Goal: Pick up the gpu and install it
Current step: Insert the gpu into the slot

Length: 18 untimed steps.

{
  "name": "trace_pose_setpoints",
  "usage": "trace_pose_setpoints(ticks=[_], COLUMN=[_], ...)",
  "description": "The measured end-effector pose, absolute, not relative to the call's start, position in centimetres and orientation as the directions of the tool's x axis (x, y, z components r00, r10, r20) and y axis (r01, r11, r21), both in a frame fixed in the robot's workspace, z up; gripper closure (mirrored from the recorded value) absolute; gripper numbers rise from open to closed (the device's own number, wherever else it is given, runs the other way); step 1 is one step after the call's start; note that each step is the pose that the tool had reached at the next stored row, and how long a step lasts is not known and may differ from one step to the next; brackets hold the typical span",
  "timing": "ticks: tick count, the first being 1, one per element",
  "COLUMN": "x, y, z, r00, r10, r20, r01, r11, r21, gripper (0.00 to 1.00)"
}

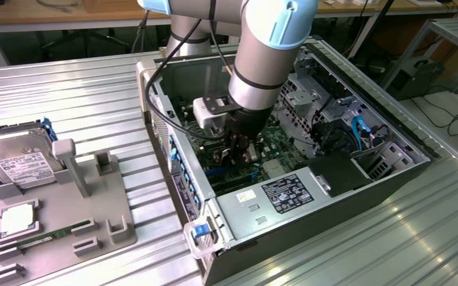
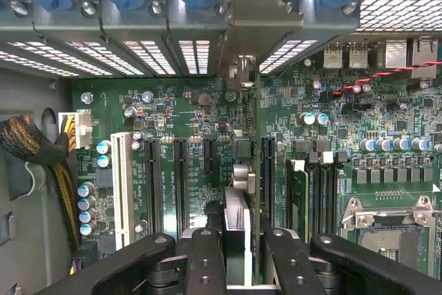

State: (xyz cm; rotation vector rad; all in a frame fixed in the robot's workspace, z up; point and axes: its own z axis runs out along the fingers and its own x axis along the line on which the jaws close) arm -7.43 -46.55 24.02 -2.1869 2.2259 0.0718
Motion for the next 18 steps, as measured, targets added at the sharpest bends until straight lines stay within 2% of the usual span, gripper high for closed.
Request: trace_pose_setpoints(ticks=[18], x=[-7.44], y=[-46.54], z=[24.01], r00=[-0.018], r10=[-0.999], r20=[-0.048], r01=[-1.000], r11=[0.017], r21=[0.018], gripper=[0.72])
